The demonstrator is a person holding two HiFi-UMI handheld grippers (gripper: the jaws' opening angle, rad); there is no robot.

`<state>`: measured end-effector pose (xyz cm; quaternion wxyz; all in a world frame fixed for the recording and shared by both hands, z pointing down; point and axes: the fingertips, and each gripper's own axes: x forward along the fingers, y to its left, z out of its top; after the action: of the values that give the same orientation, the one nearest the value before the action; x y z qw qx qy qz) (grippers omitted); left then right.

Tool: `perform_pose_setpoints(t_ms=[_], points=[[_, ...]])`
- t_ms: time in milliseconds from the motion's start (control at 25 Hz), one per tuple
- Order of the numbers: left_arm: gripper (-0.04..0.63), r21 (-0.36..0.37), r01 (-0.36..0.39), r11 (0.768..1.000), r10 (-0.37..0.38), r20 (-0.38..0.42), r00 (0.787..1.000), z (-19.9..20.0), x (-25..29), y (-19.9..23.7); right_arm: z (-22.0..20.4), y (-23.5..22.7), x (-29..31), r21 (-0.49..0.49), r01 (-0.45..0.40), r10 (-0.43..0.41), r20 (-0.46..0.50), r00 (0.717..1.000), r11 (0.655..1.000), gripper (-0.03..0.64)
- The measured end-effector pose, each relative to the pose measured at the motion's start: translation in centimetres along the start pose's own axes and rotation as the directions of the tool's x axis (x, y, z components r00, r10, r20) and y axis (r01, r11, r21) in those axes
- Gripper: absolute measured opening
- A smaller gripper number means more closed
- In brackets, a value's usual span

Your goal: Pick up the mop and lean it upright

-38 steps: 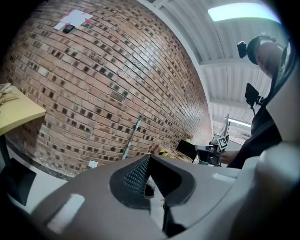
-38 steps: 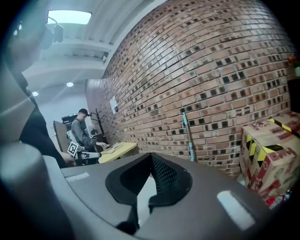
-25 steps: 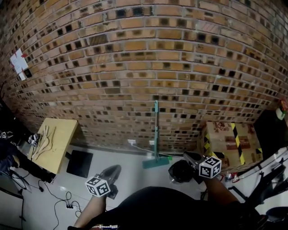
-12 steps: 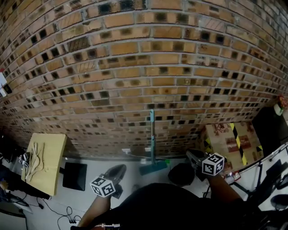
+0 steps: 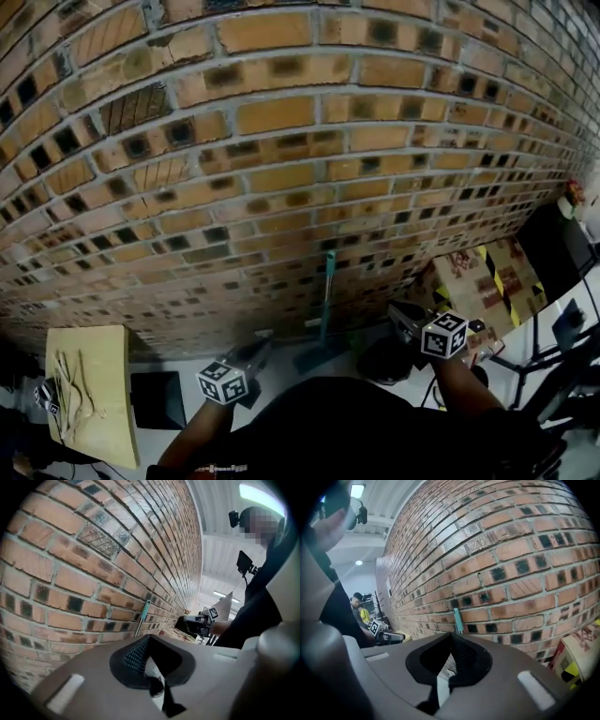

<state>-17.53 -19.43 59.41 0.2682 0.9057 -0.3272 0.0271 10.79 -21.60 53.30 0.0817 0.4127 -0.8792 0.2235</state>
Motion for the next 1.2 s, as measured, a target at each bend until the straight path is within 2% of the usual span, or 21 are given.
perform_pose_setpoints(t_ms=[280, 560, 720, 840, 1000, 1200], points=[[0.0, 0.015, 0.0, 1.0, 0.0, -0.008, 1.0, 1.9, 4.9, 1.3, 0.3, -2.7, 3.2, -0.008, -0.047, 0.046, -0.053, 0.998, 0.999, 0.015], [0.0, 0.039, -0.059, 0.998, 0.06, -0.012, 0.998, 3.0, 11.2, -0.4, 1.0, -6.3, 4.8, -0.064, -0.172, 0.165, -0.108, 0.98, 0.983, 0.014], [0.0, 0.035, -0.104, 0.994, 0.106, -0.036, 0.994, 3.2, 14.7, -0.8, 1.1, -8.1, 5.2, -0.06, -0.215, 0.207, -0.119, 0.971, 0.975, 0.014], [0.002, 0.059, -0.106, 0.993, 0.11, -0.07, 0.991, 3.1, 17.4, -1.3, 0.6, -8.9, 4.8, -0.055, -0.229, 0.22, -0.129, 0.967, 0.972, 0.014], [0.059, 0.089, -0.111, 0.99, 0.122, -0.123, 0.985, 2.4, 20.3, -1.3, -0.1, -9.7, 3.8, -0.043, -0.224, 0.216, -0.138, 0.967, 0.974, 0.014], [0.118, 0.09, -0.159, 0.983, 0.173, -0.165, 0.971, 2.0, 22.6, -0.4, -0.8, -10.7, 2.8, -0.024, -0.197, 0.192, -0.136, 0.972, 0.98, 0.014]])
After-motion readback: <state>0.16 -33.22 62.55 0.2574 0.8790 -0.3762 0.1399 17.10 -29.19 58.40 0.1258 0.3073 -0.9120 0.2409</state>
